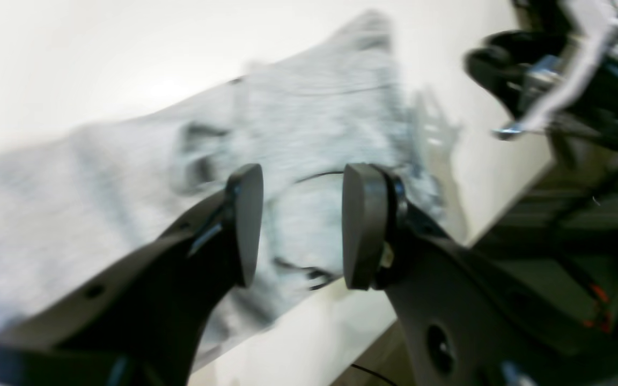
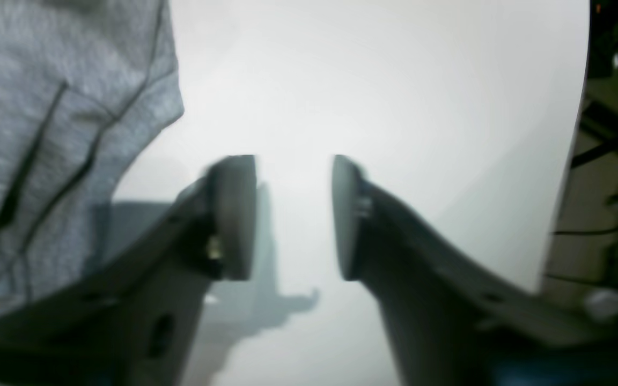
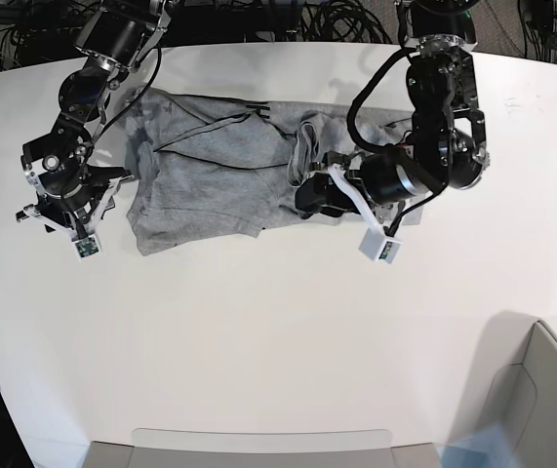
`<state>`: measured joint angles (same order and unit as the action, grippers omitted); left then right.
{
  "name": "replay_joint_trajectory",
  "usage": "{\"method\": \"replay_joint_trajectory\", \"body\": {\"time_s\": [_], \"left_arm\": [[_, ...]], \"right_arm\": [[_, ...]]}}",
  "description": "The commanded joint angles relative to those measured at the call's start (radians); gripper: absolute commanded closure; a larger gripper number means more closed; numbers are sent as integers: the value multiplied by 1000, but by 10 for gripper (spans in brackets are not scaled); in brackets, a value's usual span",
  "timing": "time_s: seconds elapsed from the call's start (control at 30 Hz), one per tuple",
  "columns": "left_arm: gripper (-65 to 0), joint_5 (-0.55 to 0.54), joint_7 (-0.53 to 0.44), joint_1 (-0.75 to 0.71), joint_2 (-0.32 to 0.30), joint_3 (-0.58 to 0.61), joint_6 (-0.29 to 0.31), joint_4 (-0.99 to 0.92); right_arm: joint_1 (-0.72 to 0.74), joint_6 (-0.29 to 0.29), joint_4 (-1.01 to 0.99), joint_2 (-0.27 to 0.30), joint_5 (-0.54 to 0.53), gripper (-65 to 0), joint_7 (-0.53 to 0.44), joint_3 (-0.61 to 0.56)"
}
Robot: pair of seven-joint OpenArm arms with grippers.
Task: Fold the T-shirt properly
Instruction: 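Regrasp the folded bundle edges with both grippers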
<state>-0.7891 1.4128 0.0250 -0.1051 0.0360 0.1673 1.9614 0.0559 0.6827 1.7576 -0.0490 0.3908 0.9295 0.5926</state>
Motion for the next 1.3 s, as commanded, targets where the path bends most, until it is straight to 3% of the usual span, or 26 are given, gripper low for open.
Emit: {"method": "replay_joint_trajectory", "body": {"time_s": [0.0,0.1,0.3,0.4,0.5,0.73,0.97,1.27], "left_arm": [[-254,-26,-17,16,0,-6,-2,17],[-254,-23,-17,10,-14,-14,-2,17],[-254,-22,-17,8,-43,-6,-2,16],[-254,-26,-17,8,-43,-3,-2,16],[-254,-26,-17,3,-43,-3,-1,16],[-254,-22,-17,-21,-46,-3,-1,14],[-254,-22,-17,-21,-46,-3,-1,14],[-254,-22,-17,-43,-46,-2,-1,14]], "right_arm": [[17,15,20,14,-46,-302,-10,34],[15,15,14,18,-161,-329,9,138],[94,15,-51,68,-204,-329,346,203],[117,15,-109,87,-204,-329,461,203],[117,15,-120,71,-230,-328,467,195],[78,15,-118,70,-510,-328,467,192],[94,15,-107,154,-814,-328,467,192],[3,15,-333,162,-970,-328,467,117]]}}
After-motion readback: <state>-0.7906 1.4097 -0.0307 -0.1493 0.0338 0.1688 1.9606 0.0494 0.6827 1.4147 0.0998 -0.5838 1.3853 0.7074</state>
